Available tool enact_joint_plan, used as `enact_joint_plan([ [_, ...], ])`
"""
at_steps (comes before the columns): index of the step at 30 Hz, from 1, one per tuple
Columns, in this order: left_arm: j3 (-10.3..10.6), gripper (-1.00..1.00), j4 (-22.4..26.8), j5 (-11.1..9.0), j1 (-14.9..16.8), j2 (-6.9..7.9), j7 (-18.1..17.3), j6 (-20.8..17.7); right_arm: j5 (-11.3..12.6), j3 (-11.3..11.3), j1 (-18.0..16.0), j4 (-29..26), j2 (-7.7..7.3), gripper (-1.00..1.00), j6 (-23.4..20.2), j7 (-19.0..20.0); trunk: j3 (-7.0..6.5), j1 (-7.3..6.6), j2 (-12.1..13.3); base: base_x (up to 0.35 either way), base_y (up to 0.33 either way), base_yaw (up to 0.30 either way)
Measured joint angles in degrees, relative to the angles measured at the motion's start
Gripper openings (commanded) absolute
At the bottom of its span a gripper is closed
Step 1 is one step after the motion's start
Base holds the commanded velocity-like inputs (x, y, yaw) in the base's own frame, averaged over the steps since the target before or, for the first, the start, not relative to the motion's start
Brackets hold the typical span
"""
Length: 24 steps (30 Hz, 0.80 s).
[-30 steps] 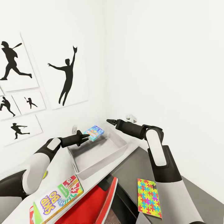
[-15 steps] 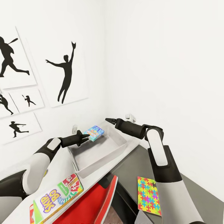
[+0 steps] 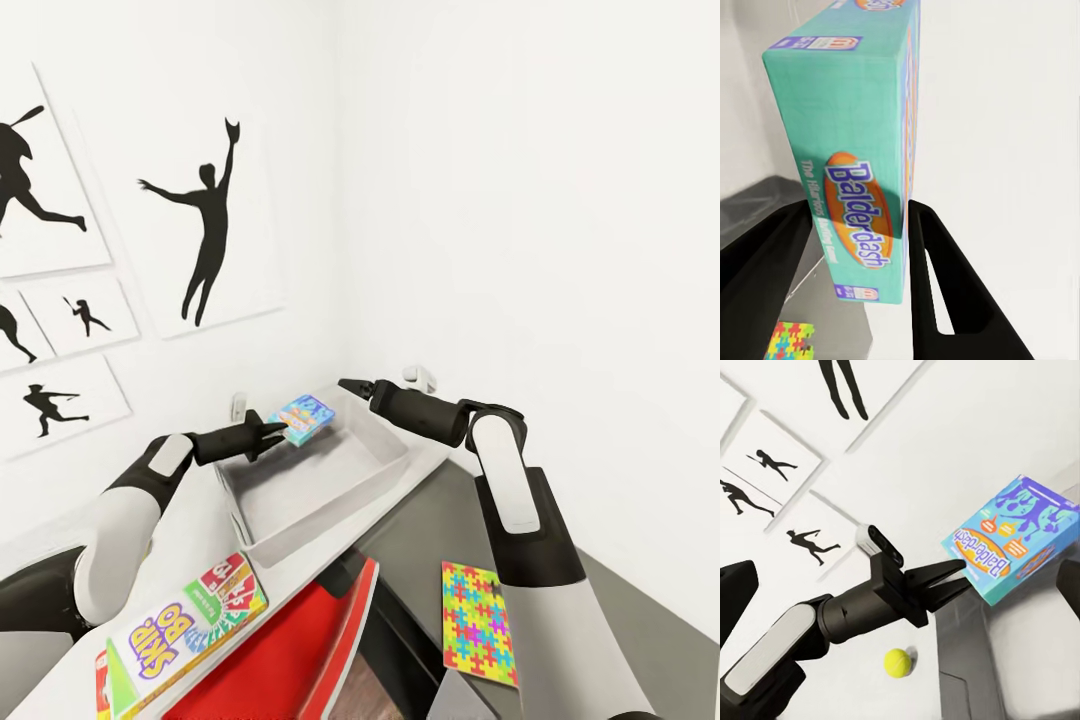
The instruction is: Put all the toys in the child's room - the three board games (two on the bed and one on the table), the two jigsaw puzzles on the table, and the tennis ball on the table - inside the toy box on the table in the child's room.
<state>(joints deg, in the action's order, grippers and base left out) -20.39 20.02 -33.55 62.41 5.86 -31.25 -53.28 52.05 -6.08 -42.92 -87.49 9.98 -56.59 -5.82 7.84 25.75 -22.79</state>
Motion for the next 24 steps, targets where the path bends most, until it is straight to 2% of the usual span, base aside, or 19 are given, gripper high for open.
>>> enact_joint_plan([
  [5,0.1,-1.0,1.5,0.0,0.6,-0.29,0.6,-2.7,0.0,0.0,0.0,-0.2,0.0,1.0,0.0,0.0,0.47,0.0,0.0,0.0,0.0,0.0],
  [17,0.4,-1.0,1.7,0.6,3.0,-2.37,1.7,-3.0,0.0,0.0,0.0,-0.3,0.0,1.0,-0.1,0.0,1.61,0.0,0.0,0.0,0.0,0.0],
  [19,0.4,-1.0,1.7,0.7,3.3,-2.57,3.0,-2.9,0.0,0.0,0.0,-0.3,0.0,1.0,-0.1,0.0,1.8,0.0,0.0,0.0,0.0,0.0],
  [22,0.5,-1.0,1.7,0.4,3.6,-2.92,7.4,-2.6,0.0,0.0,0.0,-0.3,0.0,1.0,-0.1,0.1,2.08,0.0,0.0,0.0,0.0,0.0],
  [24,0.5,-1.0,1.7,0.1,3.8,-3.32,9.0,-2.6,0.0,0.0,0.0,-0.3,0.0,1.0,-0.1,0.1,2.27,0.0,0.0,0.0,0.0,0.0],
])
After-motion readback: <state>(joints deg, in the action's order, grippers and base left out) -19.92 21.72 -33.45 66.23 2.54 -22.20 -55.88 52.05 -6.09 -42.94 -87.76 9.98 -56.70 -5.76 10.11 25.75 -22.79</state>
